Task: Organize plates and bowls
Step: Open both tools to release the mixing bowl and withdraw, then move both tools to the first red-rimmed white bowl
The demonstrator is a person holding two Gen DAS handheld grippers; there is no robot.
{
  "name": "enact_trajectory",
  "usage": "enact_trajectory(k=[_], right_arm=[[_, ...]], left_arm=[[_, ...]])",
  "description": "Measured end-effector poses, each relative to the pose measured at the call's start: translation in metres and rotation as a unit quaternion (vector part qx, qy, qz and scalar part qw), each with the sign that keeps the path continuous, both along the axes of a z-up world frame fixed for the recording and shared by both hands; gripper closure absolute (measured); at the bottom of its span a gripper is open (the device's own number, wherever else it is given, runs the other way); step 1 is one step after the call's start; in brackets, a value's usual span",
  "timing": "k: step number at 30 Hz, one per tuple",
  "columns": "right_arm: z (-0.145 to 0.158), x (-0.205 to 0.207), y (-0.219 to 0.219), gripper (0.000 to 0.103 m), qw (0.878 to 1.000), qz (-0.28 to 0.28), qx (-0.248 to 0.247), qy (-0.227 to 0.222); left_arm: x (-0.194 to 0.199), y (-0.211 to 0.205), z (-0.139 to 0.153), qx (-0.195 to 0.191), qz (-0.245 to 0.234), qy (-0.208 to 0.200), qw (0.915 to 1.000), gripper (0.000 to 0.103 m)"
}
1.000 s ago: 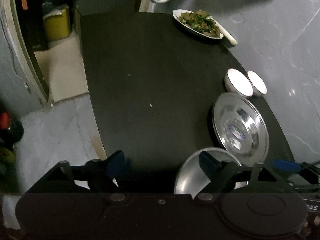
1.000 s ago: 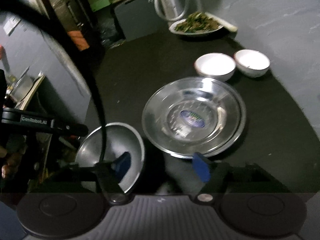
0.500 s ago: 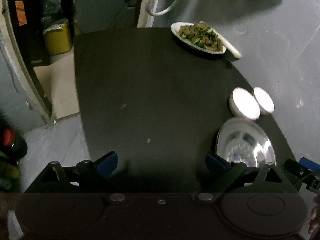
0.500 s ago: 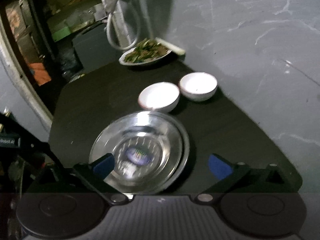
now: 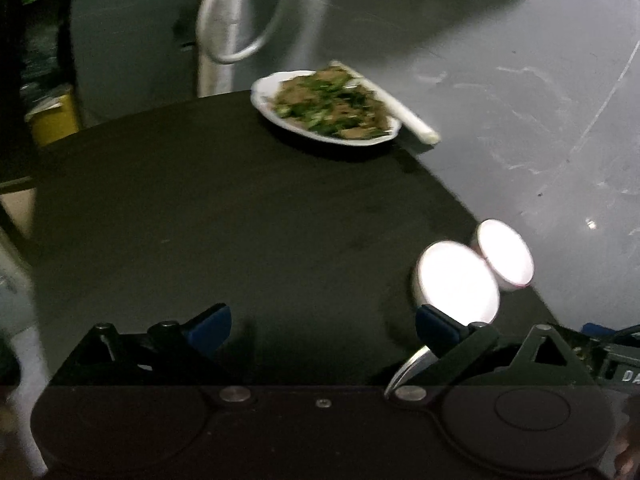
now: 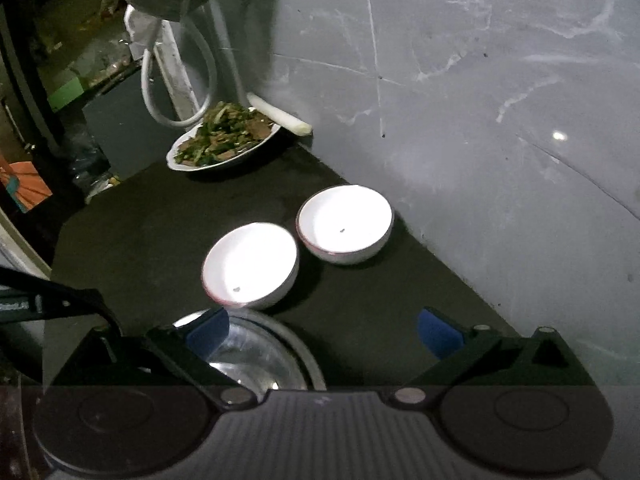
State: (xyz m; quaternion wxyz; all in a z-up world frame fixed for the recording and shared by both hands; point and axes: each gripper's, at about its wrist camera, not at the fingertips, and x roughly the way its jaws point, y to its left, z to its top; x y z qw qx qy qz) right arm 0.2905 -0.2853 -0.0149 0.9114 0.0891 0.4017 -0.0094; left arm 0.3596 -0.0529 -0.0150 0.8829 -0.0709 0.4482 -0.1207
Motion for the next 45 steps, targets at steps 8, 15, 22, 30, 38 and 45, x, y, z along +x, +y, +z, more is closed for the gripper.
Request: enact_trajectory(k=[8,15,22,30,38,45], right_arm=[[-0.016,0.037,-0.002,0.0,0.999,-0.037,0.037,0.015],[-0.031,0.054,0.005,0.0,0.999,-0.031,0.019,0.026],[-0.036,0.06,0.008,0.007,0.999,-0.028,0.015,0.025],[-0.034,0.064,0.011,0.034,0.999,-0.013,0.026,0.02],[-0.035,0.067,0.015,0.065,0.998,0.008,0.053,0.023],[-0.035,0.068,0.016,0.083,0.997,0.006,0.072,0.018]], left_arm=[[0.046,-0.035,-0.021,-0.002,-0.043,-0.003,0.9991,0.001],[0.061,-0.047,-0.037,-0.005,-0.065,0.011,0.9978,0.001],[0.064,-0.052,-0.043,-0.009,-0.068,0.02,0.9975,0.009],[0.061,-0.058,-0.044,-0.019,-0.089,0.026,0.9955,0.037],[0.06,-0.06,-0.048,-0.067,-0.099,0.056,0.9912,0.073],[0.054,-0.061,-0.045,-0.07,-0.088,0.056,0.992,0.088]])
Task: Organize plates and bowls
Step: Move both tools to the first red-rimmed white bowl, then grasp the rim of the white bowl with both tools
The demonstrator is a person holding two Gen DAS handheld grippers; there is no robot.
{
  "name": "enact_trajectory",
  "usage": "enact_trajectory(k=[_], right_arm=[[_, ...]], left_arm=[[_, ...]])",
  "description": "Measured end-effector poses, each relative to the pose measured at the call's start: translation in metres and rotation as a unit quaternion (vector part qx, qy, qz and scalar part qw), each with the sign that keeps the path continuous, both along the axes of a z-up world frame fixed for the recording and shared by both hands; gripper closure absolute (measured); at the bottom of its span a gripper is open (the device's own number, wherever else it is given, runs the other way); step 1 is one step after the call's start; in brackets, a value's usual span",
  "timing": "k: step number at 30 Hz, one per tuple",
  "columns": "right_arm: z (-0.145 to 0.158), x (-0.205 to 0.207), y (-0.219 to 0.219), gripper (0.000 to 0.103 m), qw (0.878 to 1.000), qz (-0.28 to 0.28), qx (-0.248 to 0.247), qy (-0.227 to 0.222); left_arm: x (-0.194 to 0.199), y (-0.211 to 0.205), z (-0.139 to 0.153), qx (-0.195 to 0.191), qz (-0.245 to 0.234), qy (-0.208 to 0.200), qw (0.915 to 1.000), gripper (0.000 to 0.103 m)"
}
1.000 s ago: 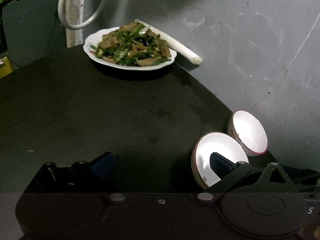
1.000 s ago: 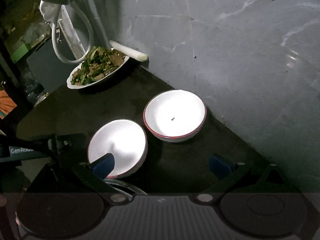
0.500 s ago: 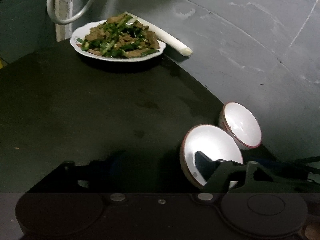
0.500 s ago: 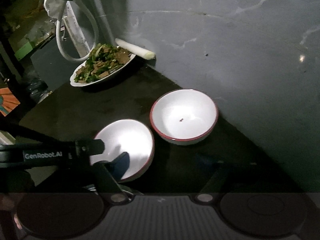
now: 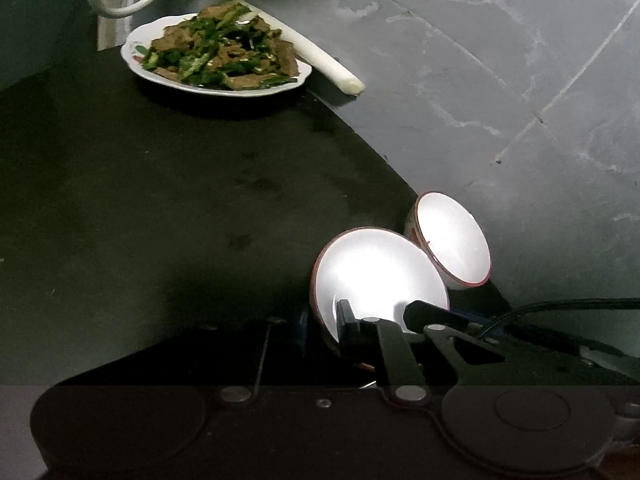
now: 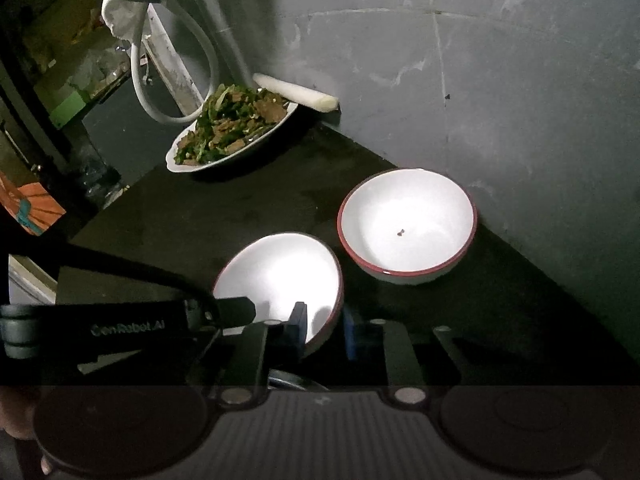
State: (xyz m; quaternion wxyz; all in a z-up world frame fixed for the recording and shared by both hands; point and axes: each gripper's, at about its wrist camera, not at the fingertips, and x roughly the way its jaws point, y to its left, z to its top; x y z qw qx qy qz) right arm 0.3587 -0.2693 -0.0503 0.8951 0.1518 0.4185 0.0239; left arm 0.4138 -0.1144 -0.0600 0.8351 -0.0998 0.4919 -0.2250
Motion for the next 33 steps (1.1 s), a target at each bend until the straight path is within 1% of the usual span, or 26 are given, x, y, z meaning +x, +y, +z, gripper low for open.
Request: enact_trajectory(k=[7,13,20,25,33], right_arm=[[0.01,-0.003,0.005,0.085,1.0,0.007,0.006,-0.015],[0.025,-0.013,0.012,0.085,0.999,0.02,0.012,-0.032],[0.046,-0.032,0.022,0.085,0.998,0.041,0.017,-0.054],[0.056,-0.054,0.031,0.085,0.996,0.061,0.021,-0.062],[0.064,-0.091,0.047,0.085,0.993,0.1,0.027,-0.057]], left_arm=[[-0.012,0.013,0.023,-0.009,0.019,-0.027,0.9994,0.089],[-0.029,0.023,0.044,-0.011,0.034,-0.047,0.9983,0.089],[-0.061,0.039,0.063,-0.014,0.053,-0.061,0.9966,0.089],[-0.091,0.052,0.071,-0.018,0.067,-0.063,0.9956,0.089],[-0.135,0.075,0.075,-0.018,0.088,-0.055,0.9945,0.089]])
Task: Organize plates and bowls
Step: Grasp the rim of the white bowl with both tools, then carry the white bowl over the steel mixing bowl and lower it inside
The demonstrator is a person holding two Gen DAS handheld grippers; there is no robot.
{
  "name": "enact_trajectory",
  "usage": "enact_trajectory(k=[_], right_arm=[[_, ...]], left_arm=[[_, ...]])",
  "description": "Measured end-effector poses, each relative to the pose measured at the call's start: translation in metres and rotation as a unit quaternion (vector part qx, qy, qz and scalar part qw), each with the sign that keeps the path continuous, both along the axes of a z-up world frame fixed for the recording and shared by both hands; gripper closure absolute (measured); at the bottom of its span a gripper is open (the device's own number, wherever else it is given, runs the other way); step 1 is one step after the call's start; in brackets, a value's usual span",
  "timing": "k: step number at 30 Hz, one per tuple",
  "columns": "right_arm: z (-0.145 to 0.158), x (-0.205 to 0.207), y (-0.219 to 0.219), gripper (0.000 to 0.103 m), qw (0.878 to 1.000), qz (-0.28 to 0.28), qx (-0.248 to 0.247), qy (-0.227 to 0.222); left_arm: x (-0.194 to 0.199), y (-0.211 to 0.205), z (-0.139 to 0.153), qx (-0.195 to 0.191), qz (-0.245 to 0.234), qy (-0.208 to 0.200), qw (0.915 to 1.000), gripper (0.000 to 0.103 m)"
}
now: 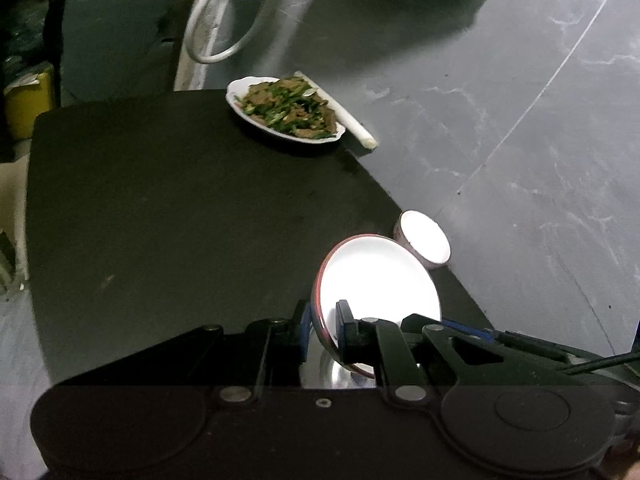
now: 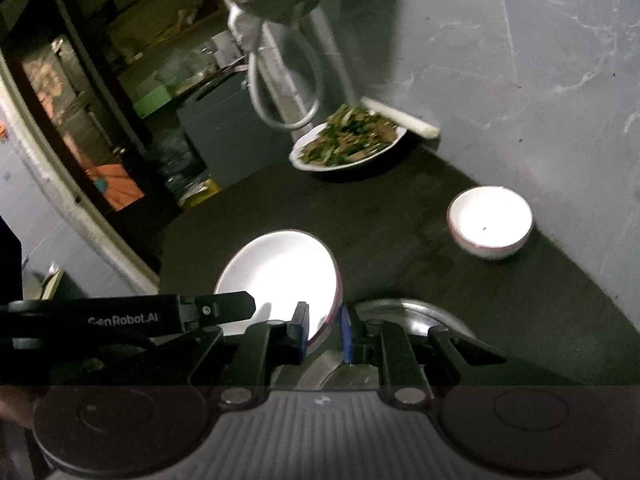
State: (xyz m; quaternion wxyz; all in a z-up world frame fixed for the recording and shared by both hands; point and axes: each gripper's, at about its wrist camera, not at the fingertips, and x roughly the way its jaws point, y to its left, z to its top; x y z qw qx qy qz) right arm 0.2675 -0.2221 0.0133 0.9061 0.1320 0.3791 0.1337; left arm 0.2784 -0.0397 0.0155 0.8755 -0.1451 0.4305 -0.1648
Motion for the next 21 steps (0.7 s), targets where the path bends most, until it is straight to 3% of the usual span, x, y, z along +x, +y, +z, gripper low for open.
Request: enact_trajectory(k=[9,21], right_arm=[[0.004,-0.036,0.017,0.084,0.999,0.044,0.005,0.008],[-0.012,-0.072,0.028,0.083,0.991,0.12,0.013,0.061]], left_arm=[[-0.041,0.023,0.001,0.007,-0.003,0.013,0.9999,0.089],[-0.085,0.043,-0.005,0.016,-0.022,0.052,0.9983,0.085]])
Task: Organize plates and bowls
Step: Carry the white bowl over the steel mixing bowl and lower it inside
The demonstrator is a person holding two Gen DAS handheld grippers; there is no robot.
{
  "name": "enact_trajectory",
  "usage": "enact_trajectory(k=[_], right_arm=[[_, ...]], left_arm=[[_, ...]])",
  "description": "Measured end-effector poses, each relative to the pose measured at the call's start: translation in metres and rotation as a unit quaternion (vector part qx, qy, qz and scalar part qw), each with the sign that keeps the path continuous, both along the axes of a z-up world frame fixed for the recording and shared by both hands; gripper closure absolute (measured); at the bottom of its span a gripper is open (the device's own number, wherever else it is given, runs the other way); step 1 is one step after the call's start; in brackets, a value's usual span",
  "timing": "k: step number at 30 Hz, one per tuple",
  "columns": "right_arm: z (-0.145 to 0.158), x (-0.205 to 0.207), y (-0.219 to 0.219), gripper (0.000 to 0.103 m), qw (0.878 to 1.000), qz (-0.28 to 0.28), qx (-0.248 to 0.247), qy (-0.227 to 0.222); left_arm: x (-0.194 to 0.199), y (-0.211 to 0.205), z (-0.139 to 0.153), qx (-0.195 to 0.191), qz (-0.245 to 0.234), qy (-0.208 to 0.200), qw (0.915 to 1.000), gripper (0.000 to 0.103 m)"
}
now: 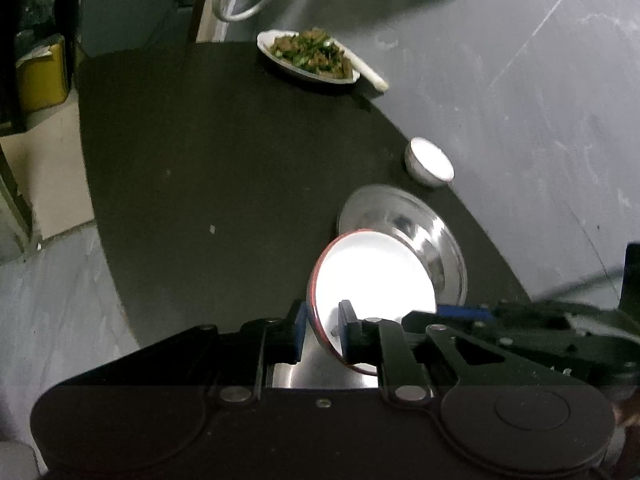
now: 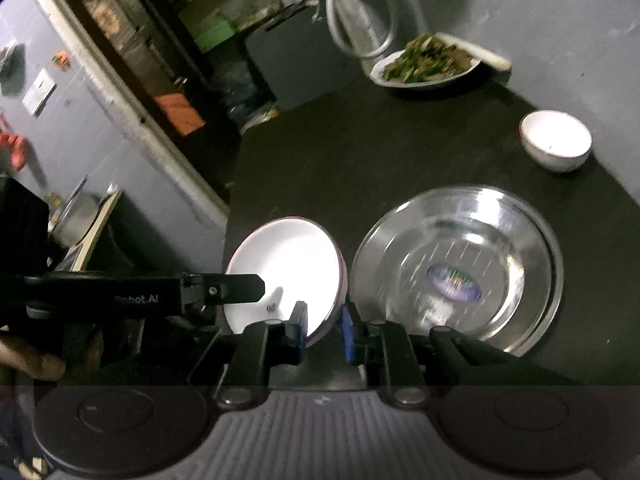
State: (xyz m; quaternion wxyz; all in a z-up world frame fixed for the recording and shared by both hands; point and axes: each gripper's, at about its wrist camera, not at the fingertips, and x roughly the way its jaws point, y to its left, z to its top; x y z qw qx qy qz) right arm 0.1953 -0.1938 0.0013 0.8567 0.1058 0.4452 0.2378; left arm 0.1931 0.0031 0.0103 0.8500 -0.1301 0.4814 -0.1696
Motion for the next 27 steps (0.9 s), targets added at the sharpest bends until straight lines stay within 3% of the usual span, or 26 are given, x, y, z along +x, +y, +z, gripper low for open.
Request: enact_trajectory(k=[7,27], right_arm=[[-0.002,-0.016,0.004,0.083,0.999,0.031,-0.008,0.017],[-0.019,-0.017,0.009,0.075,0.996,0.044,-0.018,0.078]], left_arm=[[-0.013,0.004,-0.008,-0.002,-0.008,0.03,0.9995,0.085],[-0.013,0.003,-0.022,-0.005,-0.014,0.069,0.9975,0.081]])
